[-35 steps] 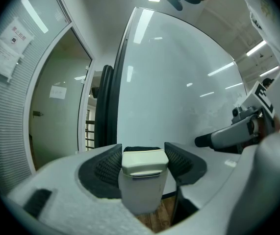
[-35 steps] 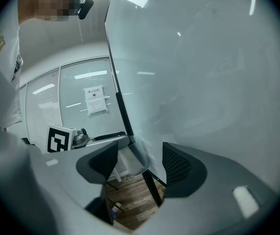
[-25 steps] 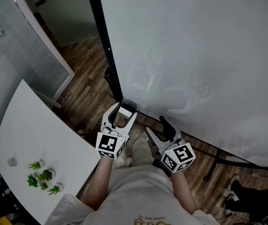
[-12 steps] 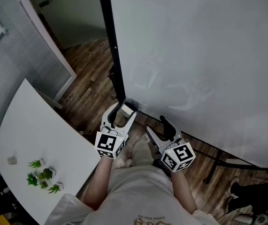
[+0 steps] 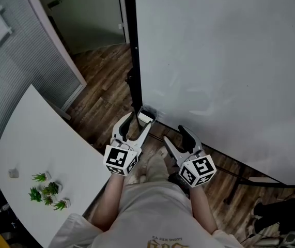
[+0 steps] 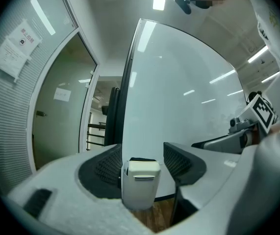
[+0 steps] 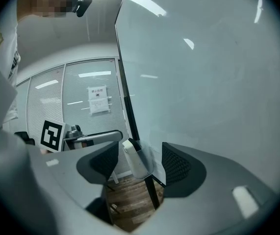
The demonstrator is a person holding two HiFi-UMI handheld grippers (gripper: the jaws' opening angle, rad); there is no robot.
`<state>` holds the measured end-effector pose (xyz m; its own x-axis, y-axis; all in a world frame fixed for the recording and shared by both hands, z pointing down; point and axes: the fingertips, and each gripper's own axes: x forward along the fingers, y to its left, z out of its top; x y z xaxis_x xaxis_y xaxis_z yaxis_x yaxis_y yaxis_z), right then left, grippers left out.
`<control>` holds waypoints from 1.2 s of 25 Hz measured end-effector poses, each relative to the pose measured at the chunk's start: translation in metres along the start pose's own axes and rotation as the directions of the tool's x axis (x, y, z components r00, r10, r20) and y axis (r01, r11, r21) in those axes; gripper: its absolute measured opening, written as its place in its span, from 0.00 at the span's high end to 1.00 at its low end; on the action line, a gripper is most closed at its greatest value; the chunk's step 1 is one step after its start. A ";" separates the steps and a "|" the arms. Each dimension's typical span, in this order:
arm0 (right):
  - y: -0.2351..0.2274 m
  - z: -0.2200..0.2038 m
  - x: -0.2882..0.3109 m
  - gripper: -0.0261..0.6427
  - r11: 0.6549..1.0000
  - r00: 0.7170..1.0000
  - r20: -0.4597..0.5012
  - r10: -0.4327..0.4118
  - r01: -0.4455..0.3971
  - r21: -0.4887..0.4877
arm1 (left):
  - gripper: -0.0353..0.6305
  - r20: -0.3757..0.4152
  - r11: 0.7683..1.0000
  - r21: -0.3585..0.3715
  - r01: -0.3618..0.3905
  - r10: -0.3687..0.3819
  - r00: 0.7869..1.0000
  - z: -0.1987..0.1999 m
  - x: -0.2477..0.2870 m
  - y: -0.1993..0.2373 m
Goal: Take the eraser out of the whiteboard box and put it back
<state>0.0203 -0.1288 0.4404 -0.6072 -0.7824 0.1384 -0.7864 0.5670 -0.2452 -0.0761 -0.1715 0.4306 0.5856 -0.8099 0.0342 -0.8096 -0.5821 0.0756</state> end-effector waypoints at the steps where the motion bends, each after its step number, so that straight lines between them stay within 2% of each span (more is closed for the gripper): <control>1: 0.001 0.000 -0.001 0.55 1.000 1.000 0.001 -0.001 0.001 -0.002 | 0.57 0.000 1.000 0.000 0.001 -0.001 1.000 0.001 -0.002 0.000; 10: 0.010 0.001 -0.002 0.61 0.999 1.000 -0.008 -0.017 0.017 -0.038 | 0.69 -0.005 1.000 -0.005 -0.013 0.013 1.000 0.005 -0.021 0.000; 17: 0.015 0.005 -0.006 0.73 0.997 1.000 0.010 -0.024 0.024 -0.070 | 0.77 0.009 0.999 0.003 -0.034 0.034 0.999 0.010 -0.029 0.001; 18: 0.016 0.006 -0.007 0.75 0.997 1.000 0.013 -0.020 0.021 -0.072 | 0.79 0.009 0.999 0.004 -0.037 0.037 0.999 0.010 -0.030 0.001; 21: 0.020 0.011 -0.008 0.93 0.997 1.000 0.031 -0.003 0.005 -0.078 | 0.89 0.009 0.999 0.008 -0.054 0.054 0.999 0.012 -0.032 0.004; 22: 0.022 0.012 -0.008 0.94 0.997 0.999 0.035 0.002 0.001 -0.079 | 0.95 0.010 0.998 0.008 -0.059 0.058 0.998 0.013 -0.033 0.005; 30: 0.023 0.010 -0.006 0.94 0.995 1.000 0.016 -0.012 0.014 -0.095 | 0.95 0.004 0.999 0.003 -0.051 0.051 0.999 0.013 -0.036 0.007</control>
<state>0.0068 -0.1137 0.4240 -0.5957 -0.7933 0.1256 -0.8018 0.5782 -0.1508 -0.1030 -0.1474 0.4169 0.5434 -0.8388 0.0340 -0.8385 -0.5403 0.0712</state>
